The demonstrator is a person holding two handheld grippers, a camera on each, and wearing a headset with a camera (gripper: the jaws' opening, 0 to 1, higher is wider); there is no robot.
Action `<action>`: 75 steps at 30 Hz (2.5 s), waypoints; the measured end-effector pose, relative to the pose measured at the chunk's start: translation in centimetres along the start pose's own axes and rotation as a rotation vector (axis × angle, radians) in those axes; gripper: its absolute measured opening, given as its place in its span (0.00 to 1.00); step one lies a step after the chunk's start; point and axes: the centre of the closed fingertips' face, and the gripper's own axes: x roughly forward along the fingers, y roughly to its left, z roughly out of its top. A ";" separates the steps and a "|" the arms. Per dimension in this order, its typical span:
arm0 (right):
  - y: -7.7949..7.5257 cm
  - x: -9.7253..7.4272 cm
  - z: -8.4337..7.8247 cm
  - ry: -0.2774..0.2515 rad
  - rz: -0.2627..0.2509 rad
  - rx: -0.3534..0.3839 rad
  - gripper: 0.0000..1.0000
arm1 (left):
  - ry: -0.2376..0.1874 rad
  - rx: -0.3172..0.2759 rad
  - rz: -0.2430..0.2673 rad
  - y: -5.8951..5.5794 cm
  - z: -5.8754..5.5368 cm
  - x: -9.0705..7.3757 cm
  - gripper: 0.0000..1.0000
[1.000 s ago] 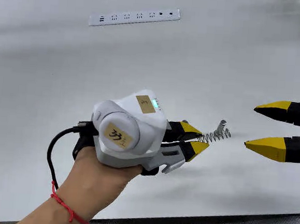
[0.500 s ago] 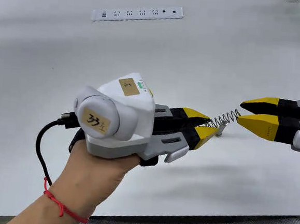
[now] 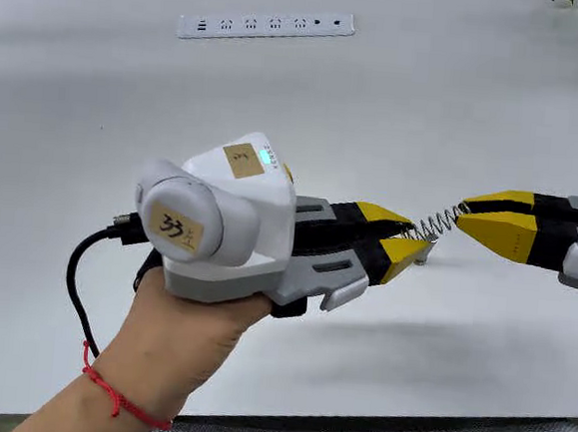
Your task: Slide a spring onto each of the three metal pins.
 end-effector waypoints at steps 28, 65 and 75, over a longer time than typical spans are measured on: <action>0.8 0.5 0.7 0.100 0.035 -0.133 0.12 | 0.020 0.005 -0.040 -1.0 -0.5 0.5 0.11; 4.4 2.3 0.6 0.257 0.080 -0.309 0.14 | -0.013 0.001 -0.081 -1.8 -0.4 0.6 0.10; 5.1 1.4 0.8 0.510 0.183 -0.498 0.23 | -0.013 0.024 -0.100 -2.2 -0.2 0.5 0.10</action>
